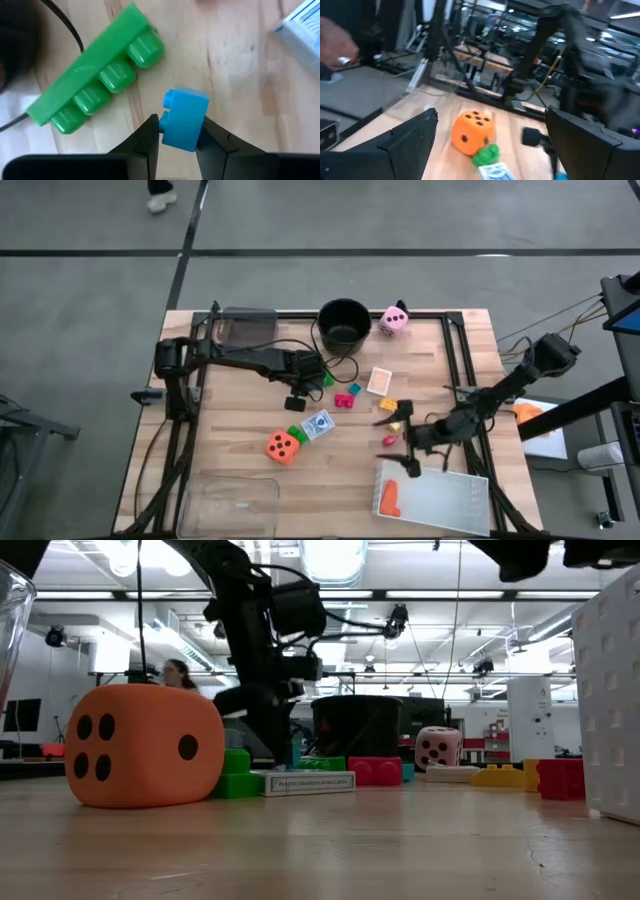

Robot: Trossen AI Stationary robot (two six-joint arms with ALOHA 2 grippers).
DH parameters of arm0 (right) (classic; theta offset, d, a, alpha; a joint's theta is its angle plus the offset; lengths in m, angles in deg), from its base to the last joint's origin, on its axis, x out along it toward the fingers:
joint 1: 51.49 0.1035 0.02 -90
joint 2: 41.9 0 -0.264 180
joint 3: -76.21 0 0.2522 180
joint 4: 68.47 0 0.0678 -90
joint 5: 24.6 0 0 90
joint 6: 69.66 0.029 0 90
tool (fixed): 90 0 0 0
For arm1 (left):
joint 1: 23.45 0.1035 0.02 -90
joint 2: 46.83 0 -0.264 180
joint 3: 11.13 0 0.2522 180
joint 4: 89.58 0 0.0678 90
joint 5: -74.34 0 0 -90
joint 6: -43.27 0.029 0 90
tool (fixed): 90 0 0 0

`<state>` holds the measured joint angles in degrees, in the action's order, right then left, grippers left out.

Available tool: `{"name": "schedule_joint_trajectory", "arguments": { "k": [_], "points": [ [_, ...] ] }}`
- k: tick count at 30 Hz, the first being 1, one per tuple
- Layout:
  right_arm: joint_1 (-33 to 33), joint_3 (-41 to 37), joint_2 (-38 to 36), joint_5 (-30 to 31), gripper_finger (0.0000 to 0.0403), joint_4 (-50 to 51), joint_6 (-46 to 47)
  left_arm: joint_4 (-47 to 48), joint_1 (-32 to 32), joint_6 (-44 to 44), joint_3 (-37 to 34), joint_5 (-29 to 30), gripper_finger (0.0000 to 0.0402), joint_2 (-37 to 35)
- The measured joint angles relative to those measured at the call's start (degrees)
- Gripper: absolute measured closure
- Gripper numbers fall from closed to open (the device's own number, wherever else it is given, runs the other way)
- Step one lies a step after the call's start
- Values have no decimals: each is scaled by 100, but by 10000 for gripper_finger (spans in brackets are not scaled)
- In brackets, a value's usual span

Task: Pick & Place Toys
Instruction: Put the left blue game piece into the white bin

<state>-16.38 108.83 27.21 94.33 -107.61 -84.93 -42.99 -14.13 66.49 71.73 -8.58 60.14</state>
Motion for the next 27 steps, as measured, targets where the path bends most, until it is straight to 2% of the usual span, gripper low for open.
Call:
{"name": "schedule_joint_trajectory", "arguments": {
  "k": [8, 16, 22, 27],
  "points": [
    [4, -562, -1153, 109, 41, 70, -80, -398, -386, -120, 44, -15, 305, -544],
    [4, -816, -1876, 169, 41, 288, -155, -1265, -1380, -117, 500, -104, 305, -805],
    [4, -891, -1997, 264, 41, 301, -152, -2181, -2039, -95, 889, -644, 305, -661],
    [2, -886, -2027, 483, 41, 286, -224, -3287, -2214, -182, 946, -1264, 305, -500]
  ]
}}
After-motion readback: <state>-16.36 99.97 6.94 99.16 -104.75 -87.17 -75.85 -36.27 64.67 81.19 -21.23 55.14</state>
